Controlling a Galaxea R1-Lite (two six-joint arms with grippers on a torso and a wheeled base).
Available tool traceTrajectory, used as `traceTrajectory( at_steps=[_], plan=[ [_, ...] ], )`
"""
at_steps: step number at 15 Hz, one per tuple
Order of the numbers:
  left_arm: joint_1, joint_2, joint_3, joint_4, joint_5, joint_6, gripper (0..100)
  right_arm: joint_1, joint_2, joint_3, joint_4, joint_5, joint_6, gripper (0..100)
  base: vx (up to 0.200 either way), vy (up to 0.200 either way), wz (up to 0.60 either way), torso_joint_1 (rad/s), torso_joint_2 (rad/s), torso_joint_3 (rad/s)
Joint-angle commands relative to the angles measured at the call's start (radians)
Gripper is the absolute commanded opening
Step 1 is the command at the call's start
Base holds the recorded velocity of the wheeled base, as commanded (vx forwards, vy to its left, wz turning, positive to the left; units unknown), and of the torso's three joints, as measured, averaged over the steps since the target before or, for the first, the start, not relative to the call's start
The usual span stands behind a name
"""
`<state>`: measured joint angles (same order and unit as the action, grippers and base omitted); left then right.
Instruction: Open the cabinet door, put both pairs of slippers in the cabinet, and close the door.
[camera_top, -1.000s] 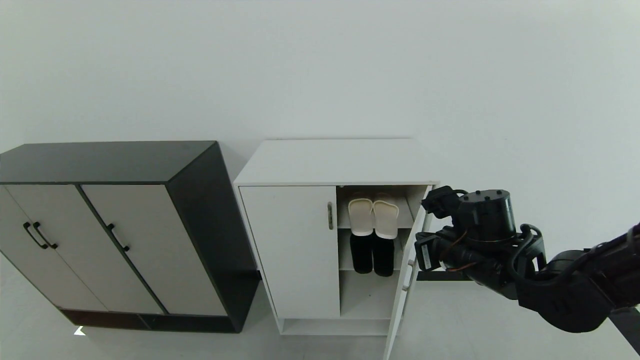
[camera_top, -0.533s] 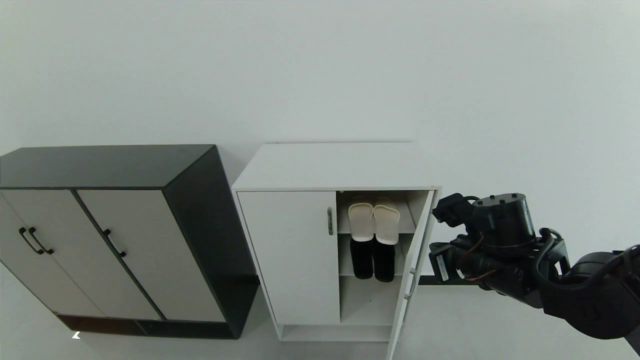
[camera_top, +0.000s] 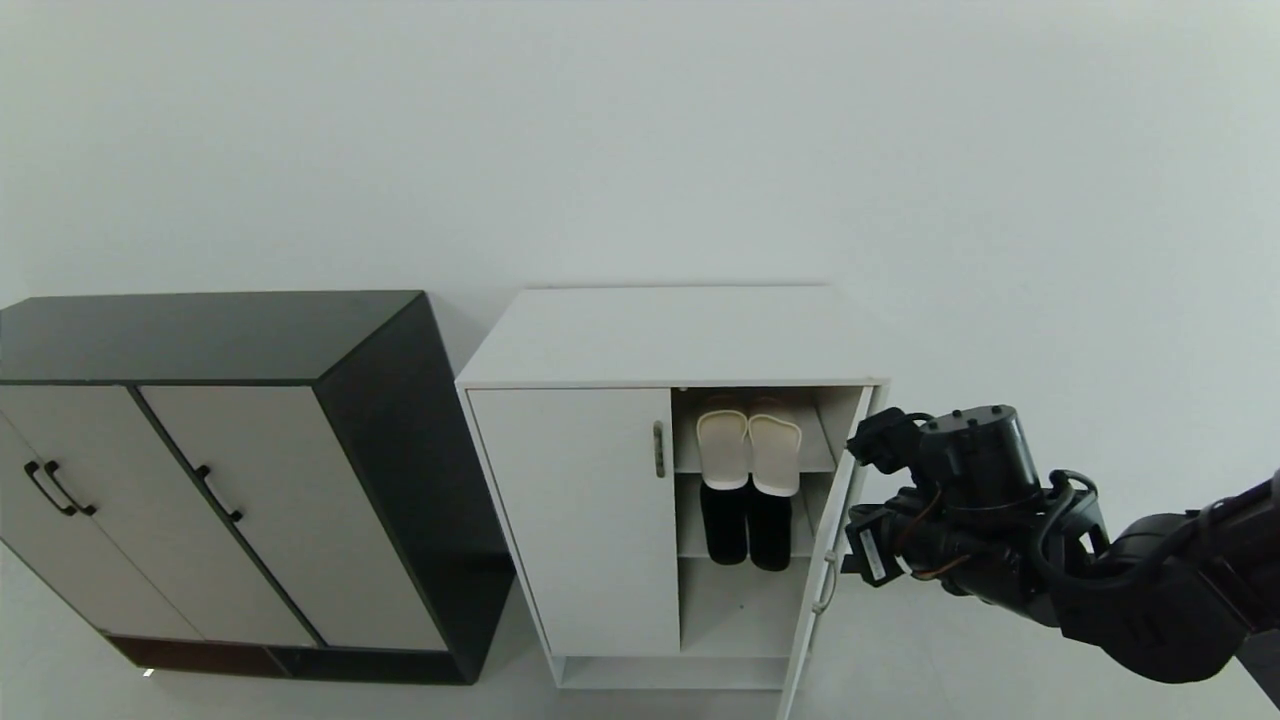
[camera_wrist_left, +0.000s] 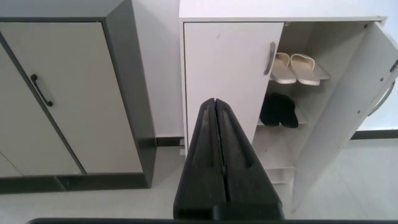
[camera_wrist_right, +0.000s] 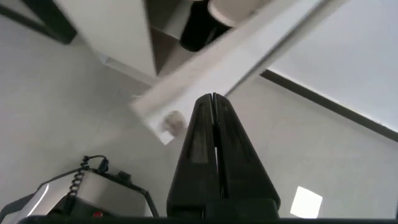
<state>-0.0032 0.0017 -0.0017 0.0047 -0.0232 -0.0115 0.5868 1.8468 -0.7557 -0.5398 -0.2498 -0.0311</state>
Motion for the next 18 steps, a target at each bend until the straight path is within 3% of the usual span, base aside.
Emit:
traceTrajectory(
  at_steps=[1,5,14,18],
  plan=[
    [0.0,0.001,0.0,0.0,0.0,-0.001,0,0.002,0.042,-0.019,-0.002,0.012,0.0,0,0.0,0.0,0.0,0.0,0.0,0.0],
    [0.0,0.001,0.0,0.0,0.0,0.001,0,0.002,0.106,-0.06,-0.014,0.023,0.008,0,0.0,0.0,0.0,0.0,0.0,0.0],
    [0.0,0.001,0.0,0.0,0.0,0.001,0,-0.001,0.232,-0.108,-0.42,0.098,0.135,0,0.0,0.0,0.0,0.0,0.0,0.0],
    [0.0,0.001,0.0,0.0,0.0,0.001,0,-0.025,0.175,0.026,-0.486,0.31,0.137,0,0.1,0.0,0.0,0.0,0.0,0.002]
  ],
)
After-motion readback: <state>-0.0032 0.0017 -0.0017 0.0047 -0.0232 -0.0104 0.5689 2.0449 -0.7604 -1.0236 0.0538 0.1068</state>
